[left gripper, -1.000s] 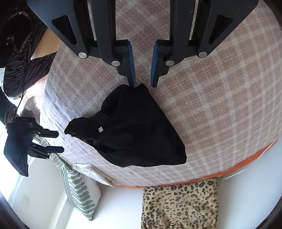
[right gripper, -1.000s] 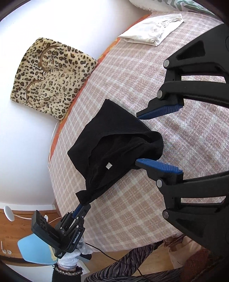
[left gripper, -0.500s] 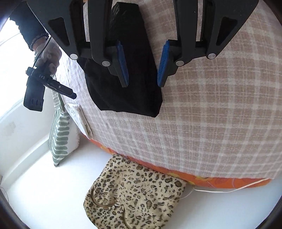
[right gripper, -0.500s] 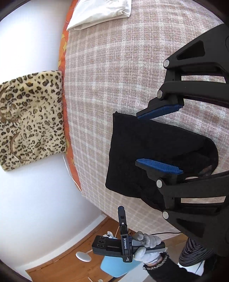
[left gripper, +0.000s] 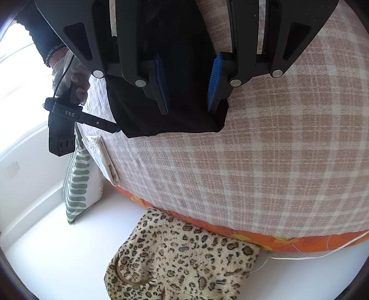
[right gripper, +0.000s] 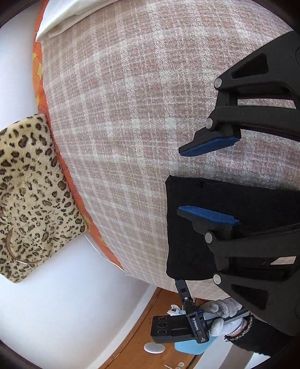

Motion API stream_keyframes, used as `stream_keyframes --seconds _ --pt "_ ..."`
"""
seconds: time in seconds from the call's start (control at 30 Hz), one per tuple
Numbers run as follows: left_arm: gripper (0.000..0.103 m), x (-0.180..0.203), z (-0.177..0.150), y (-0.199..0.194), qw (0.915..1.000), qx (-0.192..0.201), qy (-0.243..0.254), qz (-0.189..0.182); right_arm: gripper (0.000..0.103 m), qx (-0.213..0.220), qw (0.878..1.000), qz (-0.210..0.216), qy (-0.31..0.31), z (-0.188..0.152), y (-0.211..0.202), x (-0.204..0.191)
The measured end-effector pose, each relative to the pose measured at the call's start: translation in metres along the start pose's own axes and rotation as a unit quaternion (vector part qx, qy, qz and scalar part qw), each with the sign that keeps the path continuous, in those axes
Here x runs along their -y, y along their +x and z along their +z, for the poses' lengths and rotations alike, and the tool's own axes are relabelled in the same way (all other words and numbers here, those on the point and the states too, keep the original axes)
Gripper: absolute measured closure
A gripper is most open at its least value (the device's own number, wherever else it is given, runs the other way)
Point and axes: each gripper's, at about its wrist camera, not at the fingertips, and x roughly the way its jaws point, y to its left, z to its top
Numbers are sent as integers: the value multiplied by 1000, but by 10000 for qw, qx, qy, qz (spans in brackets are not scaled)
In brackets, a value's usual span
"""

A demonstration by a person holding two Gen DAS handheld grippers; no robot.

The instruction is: Fold small clothes

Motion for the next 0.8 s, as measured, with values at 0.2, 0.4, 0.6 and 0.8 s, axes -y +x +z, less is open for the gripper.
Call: stream_keyframes --seconds 0.2,0.4,0.6,0.8 --pt "98 11 -5 7 9996 59 256 -52 74 -52 9998 215 -4 -1 4 -3" --pt "101 5 -3 -2 9991 324 232 -146 94 -87 9990 304 -307 -3 8 -25" --pt "102 -3 0 -9 9990 358 237 -111 97 151 9993 279 -204 1 4 -28" --pt "102 -23 2 -9 9987 367 -172 -300 97 112 9986 515 95 5 7 -15"
